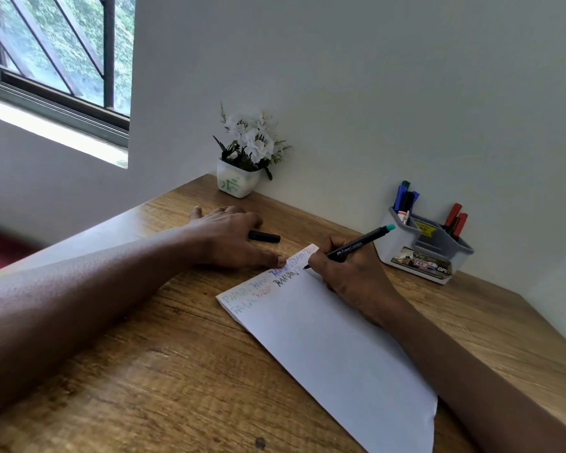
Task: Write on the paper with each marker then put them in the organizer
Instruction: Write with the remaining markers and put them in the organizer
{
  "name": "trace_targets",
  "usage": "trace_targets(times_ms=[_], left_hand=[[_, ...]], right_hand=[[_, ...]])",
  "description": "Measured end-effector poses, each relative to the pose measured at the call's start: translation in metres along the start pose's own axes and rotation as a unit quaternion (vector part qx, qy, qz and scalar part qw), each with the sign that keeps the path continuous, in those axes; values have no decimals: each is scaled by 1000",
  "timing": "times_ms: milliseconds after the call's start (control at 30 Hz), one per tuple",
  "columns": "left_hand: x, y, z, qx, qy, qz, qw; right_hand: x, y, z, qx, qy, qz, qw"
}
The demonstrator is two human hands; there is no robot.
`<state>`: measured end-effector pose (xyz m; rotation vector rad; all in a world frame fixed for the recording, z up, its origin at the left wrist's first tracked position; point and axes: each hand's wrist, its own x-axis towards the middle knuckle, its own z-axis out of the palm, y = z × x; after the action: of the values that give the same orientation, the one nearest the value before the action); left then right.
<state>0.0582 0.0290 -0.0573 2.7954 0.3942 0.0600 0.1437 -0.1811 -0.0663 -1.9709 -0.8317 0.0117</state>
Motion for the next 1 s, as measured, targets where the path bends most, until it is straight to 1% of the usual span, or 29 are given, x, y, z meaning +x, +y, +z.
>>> trace_targets(times_ms=[100,200,333,433,633,733,800,900,1000], left_hand=[[0,0,0,1,0,-1,1000],[1,0,0,-3,2,-1,1000],[2,-1,1,-6,4,0,1000],[3,-2,2,-8,4,0,1000],[3,-3,2,-5,3,0,1000],[3,-2,1,-5,2,0,1000],[3,-2,1,-5,3,1,1000],[3,-2,1,-6,2,1,1000],[3,-2,1,-6,1,0,1000]], right_hand=[[-1,0,2,11,2,0,1000],[2,1,4,13,36,11,999],[0,0,3,-13,20,-11,1000],[0,1,2,-6,16,-8,1000],[0,-2,3,-13,22,1,1000],[0,-1,4,-16,47,17,999],[1,-1,4,-7,47,23,999],[0,-3,5,-26,37,14,999],[0,-3,4,-38,47,12,998]])
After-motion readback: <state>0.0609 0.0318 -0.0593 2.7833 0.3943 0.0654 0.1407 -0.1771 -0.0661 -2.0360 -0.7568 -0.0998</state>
